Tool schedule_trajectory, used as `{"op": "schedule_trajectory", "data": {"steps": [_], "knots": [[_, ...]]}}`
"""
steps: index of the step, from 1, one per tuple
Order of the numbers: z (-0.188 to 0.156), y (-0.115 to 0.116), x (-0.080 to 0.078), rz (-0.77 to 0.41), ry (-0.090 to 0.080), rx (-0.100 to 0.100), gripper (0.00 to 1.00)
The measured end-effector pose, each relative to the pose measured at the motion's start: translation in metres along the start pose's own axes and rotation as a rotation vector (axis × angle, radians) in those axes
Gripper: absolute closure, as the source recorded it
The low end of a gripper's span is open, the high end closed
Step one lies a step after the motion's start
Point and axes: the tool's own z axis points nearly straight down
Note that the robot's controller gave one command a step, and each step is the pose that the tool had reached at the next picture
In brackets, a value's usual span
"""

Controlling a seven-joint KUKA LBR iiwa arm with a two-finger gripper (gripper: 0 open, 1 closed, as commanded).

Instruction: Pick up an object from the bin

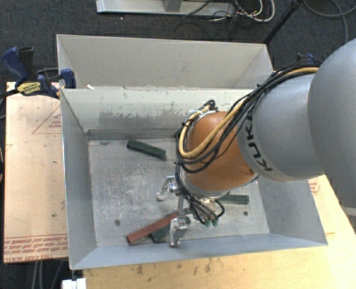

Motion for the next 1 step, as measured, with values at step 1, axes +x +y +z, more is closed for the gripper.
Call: {"op": "schedule_trajectory", "data": {"steps": [1], "knots": [[0.0202, -0.002, 0.0005, -0.046, -0.014, -0.001, 0.0]]}}
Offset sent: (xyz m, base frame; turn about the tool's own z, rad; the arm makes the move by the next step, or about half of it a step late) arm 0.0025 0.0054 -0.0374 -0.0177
